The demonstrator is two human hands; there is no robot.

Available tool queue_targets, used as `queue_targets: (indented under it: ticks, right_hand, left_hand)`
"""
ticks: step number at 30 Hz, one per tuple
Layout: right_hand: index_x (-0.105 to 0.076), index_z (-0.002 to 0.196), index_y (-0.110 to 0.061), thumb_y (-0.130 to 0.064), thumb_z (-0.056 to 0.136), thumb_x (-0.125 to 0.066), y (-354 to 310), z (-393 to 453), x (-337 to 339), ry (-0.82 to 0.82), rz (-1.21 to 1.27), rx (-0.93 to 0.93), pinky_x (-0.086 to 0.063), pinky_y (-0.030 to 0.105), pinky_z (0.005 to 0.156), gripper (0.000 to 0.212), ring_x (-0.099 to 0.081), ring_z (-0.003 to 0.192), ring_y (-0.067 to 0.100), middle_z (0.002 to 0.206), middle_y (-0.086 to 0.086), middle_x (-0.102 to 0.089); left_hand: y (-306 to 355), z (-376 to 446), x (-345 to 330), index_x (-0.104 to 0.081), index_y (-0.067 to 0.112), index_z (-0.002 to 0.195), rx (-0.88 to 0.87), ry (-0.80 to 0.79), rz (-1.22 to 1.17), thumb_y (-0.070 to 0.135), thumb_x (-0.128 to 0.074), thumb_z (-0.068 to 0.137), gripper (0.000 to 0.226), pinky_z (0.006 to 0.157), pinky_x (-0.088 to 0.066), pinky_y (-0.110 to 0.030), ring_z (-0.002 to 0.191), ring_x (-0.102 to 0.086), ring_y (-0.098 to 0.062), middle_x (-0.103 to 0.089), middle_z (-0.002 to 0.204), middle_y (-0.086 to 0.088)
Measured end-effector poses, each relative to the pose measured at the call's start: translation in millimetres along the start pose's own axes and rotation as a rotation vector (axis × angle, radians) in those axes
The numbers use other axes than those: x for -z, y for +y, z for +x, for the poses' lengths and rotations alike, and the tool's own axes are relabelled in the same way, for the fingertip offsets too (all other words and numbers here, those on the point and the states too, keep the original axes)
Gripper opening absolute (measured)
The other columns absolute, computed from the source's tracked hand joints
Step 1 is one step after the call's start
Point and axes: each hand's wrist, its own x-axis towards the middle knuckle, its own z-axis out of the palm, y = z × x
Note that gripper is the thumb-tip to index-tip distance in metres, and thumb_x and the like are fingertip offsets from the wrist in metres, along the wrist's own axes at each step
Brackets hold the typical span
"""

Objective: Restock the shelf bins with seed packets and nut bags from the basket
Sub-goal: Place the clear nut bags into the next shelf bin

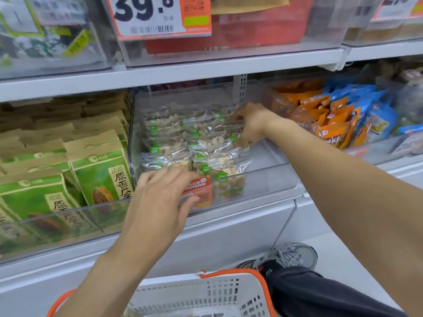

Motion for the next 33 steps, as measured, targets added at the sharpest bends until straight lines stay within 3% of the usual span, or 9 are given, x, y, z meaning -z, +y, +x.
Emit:
queue_targets:
  ticks: [3, 7, 9, 11, 14, 18, 21, 26, 33]
  right_hand:
    - [-0.059, 0.133, -0.014, -0.013, 0.059, -0.096, 23, 1, -13, 0.074, 0.303, -0.011, -0.06, 0.025, 0.065, 0.082, -0.069, 0.091, 0.014, 0.136, 0.003, -0.058]
    - [-0.066, 0.099, -0.04, -0.048, 0.031, -0.101, 37, 5, -32, 0.216, 0.471, -0.078, -0.055, 0.035, 0.094, 0.077, -0.055, 0.127, 0.027, 0.142, 0.013, -0.051]
    - [-0.06, 0.094, -0.042, -0.045, 0.034, -0.101, 43, 19, -41, 0.229, 0.481, -0.101, -0.05, 0.042, 0.105, 0.072, -0.044, 0.137, 0.034, 0.146, 0.015, -0.039]
    - [-0.052, 0.116, -0.037, -0.027, 0.052, -0.098, 30, 10, -35, 0.237, 0.507, -0.117, -0.054, 0.031, 0.098, 0.079, -0.053, 0.125, 0.03, 0.14, 0.013, -0.044]
    - [-0.031, 0.145, -0.012, -0.003, 0.074, -0.085, 39, 17, -38, 0.2, 0.664, -0.131, -0.047, 0.004, 0.059, 0.09, -0.055, 0.095, 0.014, 0.131, 0.005, -0.046]
    - [-0.008, 0.156, -0.015, -0.004, 0.079, -0.081, 36, 20, -40, 0.195, 0.752, -0.141, -0.049, 0.011, 0.07, 0.106, -0.047, 0.128, 0.021, 0.153, 0.013, -0.035]
    - [-0.015, 0.154, -0.014, -0.008, 0.075, -0.085, 31, 18, -39, 0.15, 0.657, -0.117, -0.042, -0.001, 0.068, 0.106, -0.052, 0.117, 0.017, 0.145, 0.008, -0.045]
    - [-0.018, 0.153, -0.014, -0.001, 0.083, -0.073, 28, 15, -41, 0.11, 0.583, -0.048, -0.046, 0.01, 0.054, 0.09, -0.064, 0.086, 0.022, 0.115, 0.02, -0.057]
    - [-0.014, 0.148, -0.022, -0.035, 0.059, -0.084, 24, 10, -40, 0.084, 0.526, -0.075, -0.055, 0.041, 0.095, 0.114, -0.063, 0.108, 0.029, 0.127, 0.009, -0.056]
  left_hand:
    - [-1, -3, -1, -0.058, 0.028, 0.111, -0.025, -0.004, 0.027, 0.025, -0.076, 0.081, 0.036, 0.083, -0.035, -0.034, 0.093, -0.055, -0.018, -0.063, 0.101, 0.011]
    - [-4, -1, -4, -0.056, 0.03, 0.112, -0.037, 0.013, 0.022, 0.033, -0.061, 0.084, 0.028, 0.083, -0.033, -0.032, 0.093, -0.052, -0.015, -0.062, 0.101, 0.013]
    - [-4, -1, -5, -0.056, 0.029, 0.111, -0.031, 0.018, 0.01, 0.034, -0.058, 0.084, 0.027, 0.084, -0.033, -0.032, 0.093, -0.052, -0.016, -0.062, 0.1, 0.012]
    - [-3, -2, -5, -0.056, 0.028, 0.11, -0.024, 0.021, -0.005, 0.035, -0.055, 0.086, 0.026, 0.084, -0.035, -0.033, 0.093, -0.053, -0.016, -0.061, 0.099, 0.013]
    - [0, -3, -5, -0.056, 0.03, 0.109, -0.014, 0.038, -0.019, 0.035, -0.055, 0.085, 0.025, 0.085, -0.035, -0.033, 0.092, -0.053, -0.016, -0.059, 0.097, 0.014]
    - [0, -4, -6, -0.055, 0.031, 0.109, 0.002, 0.044, -0.028, 0.034, -0.056, 0.084, 0.025, 0.087, -0.032, -0.03, 0.092, -0.051, -0.015, -0.06, 0.096, 0.015]
    - [1, -3, -7, -0.057, 0.031, 0.108, 0.004, 0.051, -0.024, 0.036, -0.053, 0.084, 0.025, 0.087, -0.032, -0.03, 0.092, -0.051, -0.015, -0.06, 0.095, 0.015]
    - [1, -2, -7, -0.057, 0.031, 0.107, 0.009, 0.056, -0.021, 0.037, -0.051, 0.085, 0.024, 0.087, -0.032, -0.03, 0.091, -0.05, -0.013, -0.06, 0.094, 0.015]
    - [1, -4, -6, -0.059, 0.03, 0.11, 0.011, 0.022, -0.028, 0.038, -0.051, 0.086, 0.027, 0.088, -0.033, -0.03, 0.093, -0.052, -0.013, -0.06, 0.097, 0.016]
